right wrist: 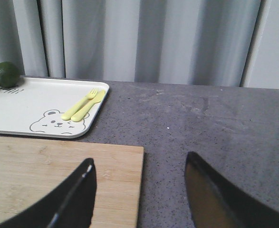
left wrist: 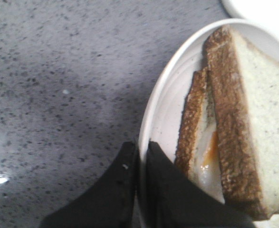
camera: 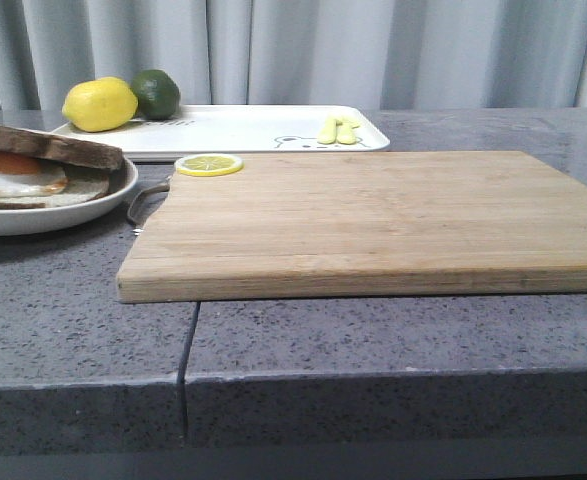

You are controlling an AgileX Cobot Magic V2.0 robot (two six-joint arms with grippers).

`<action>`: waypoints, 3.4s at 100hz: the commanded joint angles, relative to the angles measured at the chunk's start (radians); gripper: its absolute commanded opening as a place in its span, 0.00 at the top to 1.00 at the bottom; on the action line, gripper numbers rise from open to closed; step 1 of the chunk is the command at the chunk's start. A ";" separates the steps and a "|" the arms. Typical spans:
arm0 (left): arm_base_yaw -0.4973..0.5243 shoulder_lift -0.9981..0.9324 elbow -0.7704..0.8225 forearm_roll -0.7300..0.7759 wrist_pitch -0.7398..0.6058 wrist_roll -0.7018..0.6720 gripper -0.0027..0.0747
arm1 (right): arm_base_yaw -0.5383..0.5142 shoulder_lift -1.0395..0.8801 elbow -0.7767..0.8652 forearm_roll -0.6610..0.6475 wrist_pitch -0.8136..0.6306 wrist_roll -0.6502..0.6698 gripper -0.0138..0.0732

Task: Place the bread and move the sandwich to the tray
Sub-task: 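Grasp the plate rim with the left gripper and lift the plate, then carry the plate with the left gripper over the white tray and lower it, then open the left gripper and raise it away from the plate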

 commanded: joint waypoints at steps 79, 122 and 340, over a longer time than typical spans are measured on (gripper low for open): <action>-0.009 0.152 -0.334 -0.505 0.042 0.231 0.99 | -0.008 0.001 -0.026 0.009 -0.074 0.001 0.35; -0.109 0.453 -0.701 -0.520 0.105 0.212 0.99 | -0.008 0.001 -0.026 0.009 -0.074 0.001 0.35; -0.188 0.900 -1.194 -0.326 0.138 0.010 0.99 | -0.008 0.001 -0.026 0.009 -0.075 0.001 0.35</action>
